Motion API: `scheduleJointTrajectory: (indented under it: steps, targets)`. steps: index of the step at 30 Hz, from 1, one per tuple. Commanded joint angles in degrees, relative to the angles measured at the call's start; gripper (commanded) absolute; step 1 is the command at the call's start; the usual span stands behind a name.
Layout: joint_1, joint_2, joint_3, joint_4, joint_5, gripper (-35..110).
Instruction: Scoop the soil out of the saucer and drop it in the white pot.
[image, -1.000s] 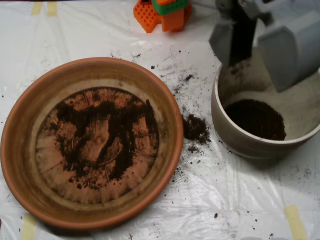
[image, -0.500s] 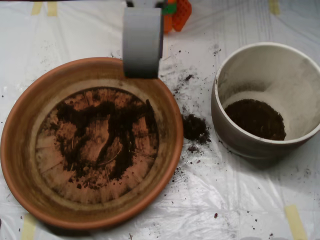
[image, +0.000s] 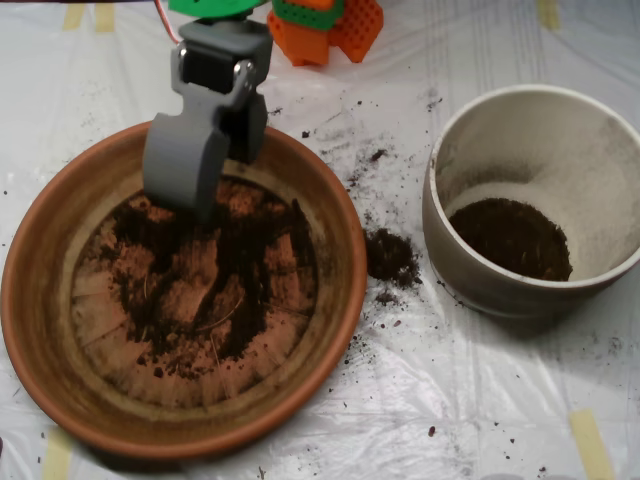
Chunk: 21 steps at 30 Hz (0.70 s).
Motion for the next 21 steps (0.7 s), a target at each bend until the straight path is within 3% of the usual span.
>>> scheduleJointTrajectory:
  steps: [1,21]
  targets:
    - [2.7,-6.8,-1.1,-4.2,-1.2,35]
    - [9.8,-47.2,-31.5,-0.5,0.9,29]
